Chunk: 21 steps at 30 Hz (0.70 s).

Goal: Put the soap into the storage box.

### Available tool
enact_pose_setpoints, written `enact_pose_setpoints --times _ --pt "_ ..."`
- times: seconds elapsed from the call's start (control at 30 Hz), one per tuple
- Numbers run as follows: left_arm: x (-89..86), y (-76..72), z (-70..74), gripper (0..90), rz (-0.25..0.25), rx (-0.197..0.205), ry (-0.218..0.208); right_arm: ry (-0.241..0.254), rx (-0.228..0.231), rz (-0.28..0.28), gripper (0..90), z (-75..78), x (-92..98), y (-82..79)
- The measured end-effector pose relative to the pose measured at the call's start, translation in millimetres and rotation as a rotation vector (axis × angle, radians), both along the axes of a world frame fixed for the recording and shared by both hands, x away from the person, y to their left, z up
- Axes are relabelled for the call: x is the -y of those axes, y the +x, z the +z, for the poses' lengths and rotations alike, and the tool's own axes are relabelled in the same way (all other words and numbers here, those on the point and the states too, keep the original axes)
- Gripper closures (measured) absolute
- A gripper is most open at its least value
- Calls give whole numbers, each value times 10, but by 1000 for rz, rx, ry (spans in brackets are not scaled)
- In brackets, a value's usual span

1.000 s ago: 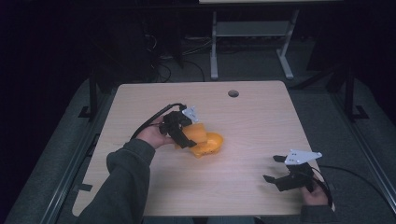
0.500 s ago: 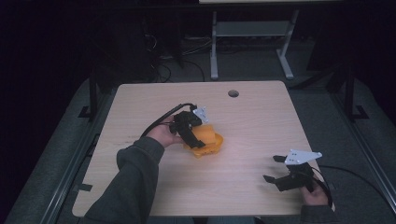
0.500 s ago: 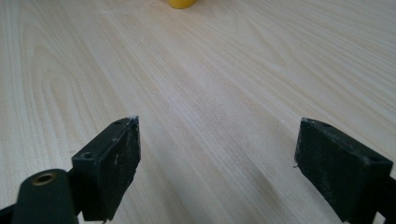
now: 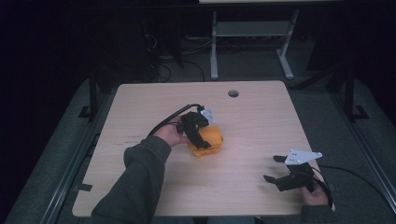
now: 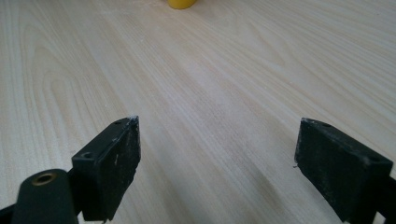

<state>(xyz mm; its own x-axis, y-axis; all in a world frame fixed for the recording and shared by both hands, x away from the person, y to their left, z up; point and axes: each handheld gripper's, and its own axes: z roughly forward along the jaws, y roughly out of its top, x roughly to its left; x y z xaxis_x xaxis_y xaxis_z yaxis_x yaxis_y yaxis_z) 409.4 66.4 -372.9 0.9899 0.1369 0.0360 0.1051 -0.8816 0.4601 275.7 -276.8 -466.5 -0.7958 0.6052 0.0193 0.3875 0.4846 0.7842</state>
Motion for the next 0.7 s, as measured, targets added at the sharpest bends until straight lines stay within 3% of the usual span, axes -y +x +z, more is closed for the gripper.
enact_pose_setpoints --times 0.7 --pt "45 51 -138 207 -3 -19 43 1 0 -1 137 1 1 -4"
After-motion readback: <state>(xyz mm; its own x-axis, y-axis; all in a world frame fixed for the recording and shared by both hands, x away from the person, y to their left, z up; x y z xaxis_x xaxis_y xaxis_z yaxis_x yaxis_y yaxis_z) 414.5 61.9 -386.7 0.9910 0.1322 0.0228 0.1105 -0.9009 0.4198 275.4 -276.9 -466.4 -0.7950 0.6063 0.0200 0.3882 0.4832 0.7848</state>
